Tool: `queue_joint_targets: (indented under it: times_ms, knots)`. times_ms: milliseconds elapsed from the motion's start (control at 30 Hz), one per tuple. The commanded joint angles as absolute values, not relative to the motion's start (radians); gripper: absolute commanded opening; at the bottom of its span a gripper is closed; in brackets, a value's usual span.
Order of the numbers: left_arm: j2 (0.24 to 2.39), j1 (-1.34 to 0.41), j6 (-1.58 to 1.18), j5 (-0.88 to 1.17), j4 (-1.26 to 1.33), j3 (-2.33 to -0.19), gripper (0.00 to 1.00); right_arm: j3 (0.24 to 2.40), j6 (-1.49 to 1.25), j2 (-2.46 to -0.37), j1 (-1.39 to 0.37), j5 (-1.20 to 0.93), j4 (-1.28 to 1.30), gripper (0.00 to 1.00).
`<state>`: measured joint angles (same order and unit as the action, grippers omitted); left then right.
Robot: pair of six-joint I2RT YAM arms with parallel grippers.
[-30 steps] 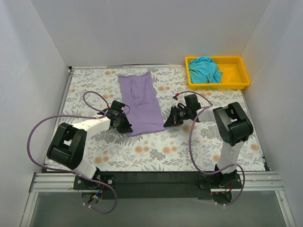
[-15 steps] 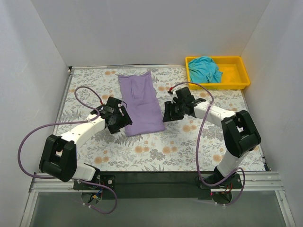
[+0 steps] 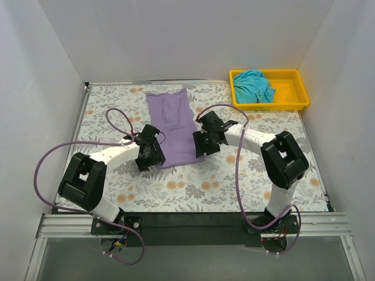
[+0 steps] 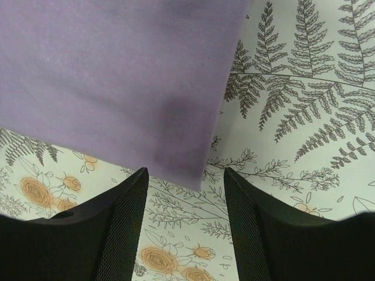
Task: Fold and stack the t-shirts
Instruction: Fold the tshirt
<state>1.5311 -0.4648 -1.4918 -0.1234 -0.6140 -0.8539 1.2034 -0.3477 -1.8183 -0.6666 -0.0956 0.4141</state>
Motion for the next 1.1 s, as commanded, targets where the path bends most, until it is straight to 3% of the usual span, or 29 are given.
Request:
queue_joint_targets:
  times_ms: [0, 433, 767, 1067]
  knots:
    - [1.543, -0.485, -1.493, -0.178, -0.618, -0.893, 0.62, 1.255, -0.382, -1.835, -0.690, -0.043, 0.451, 0.52]
    - [1.620, -0.549, -1.496, -0.199, -0.609, -0.859, 0.60, 1.258, -0.413, -1.931, -0.758, 0.132, 0.517, 0.49]
    - [1.663, -0.577, -1.509, -0.190, -0.597, -0.810, 0.54, 1.262, -0.429, -2.014, -0.814, 0.192, 0.592, 0.43]
    - [1.709, -0.594, -1.513, -0.158, -0.571, -0.795, 0.49, 1.252, -0.437, -2.039, -0.827, 0.179, 0.592, 0.30]
